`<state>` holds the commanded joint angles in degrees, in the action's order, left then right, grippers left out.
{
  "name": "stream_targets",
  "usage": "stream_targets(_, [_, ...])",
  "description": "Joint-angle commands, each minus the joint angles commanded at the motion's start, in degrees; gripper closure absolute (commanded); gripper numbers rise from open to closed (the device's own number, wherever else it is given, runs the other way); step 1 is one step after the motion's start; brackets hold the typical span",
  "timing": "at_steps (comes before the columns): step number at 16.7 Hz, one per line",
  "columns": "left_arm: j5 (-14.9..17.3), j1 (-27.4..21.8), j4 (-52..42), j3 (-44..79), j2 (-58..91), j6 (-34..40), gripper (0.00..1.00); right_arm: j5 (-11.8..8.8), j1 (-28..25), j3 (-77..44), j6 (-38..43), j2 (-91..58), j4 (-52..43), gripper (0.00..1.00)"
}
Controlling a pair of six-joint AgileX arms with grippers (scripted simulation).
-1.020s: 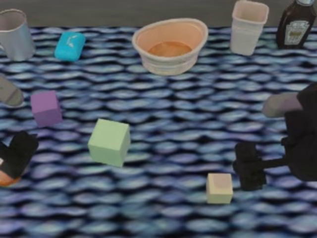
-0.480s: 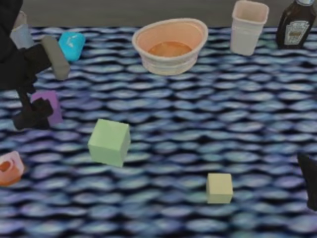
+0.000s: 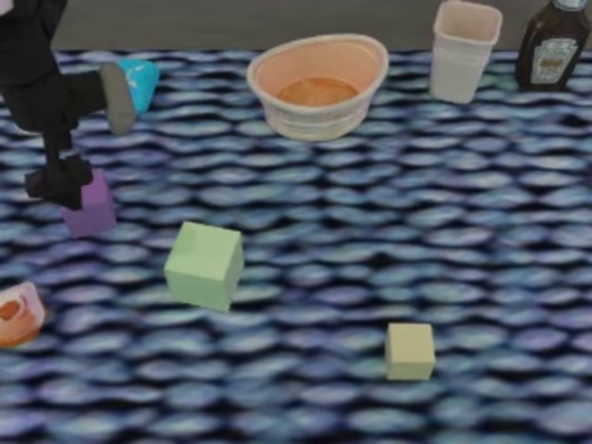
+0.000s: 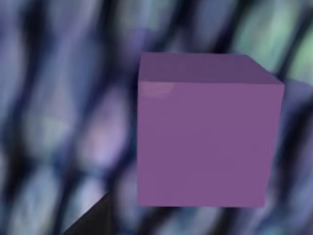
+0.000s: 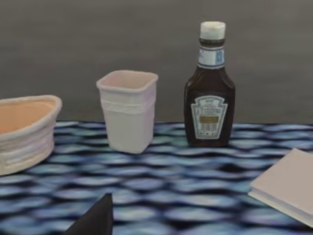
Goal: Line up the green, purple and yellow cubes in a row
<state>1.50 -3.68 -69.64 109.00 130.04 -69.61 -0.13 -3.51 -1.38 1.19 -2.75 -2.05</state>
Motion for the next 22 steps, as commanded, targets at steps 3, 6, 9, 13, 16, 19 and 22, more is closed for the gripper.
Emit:
stream_targets(3, [-1.2,0.5,-0.2,3.3,2.5,-1.1,0.00,0.1,2.8,1.3,-1.1,2.6,1.9,0.00])
stream_targets(6, [-1.3,0.5,-0.2,3.5,2.7,-1.2,0.00,0.1,2.9,1.4,-1.2,2.7,2.0,0.00])
stream_targets(9, [-1.2,0.2,0.1,3.2,2.6,-1.1,0.00,0.1,2.9,1.4,-1.2,2.7,2.0,0.00])
stream_targets(13, [-1.2,0.4,6.6,-1.1,4.8,-1.1,0.00,0.1,2.9,1.4,-1.2,2.7,2.0,0.00])
stream_targets(16, [-1.2,0.5,13.9,-5.5,7.3,-1.2,0.00,0.1,2.9,1.4,-1.2,2.7,2.0,0.00])
stream_targets(19, [-1.2,0.6,16.5,-7.3,8.5,-1.3,0.00,0.1,2.9,1.4,-1.2,2.7,2.0,0.00])
stream_targets(22, [-1.2,0.6,16.5,-7.3,8.5,-1.3,0.00,0.1,2.9,1.4,-1.2,2.7,2.0,0.00])
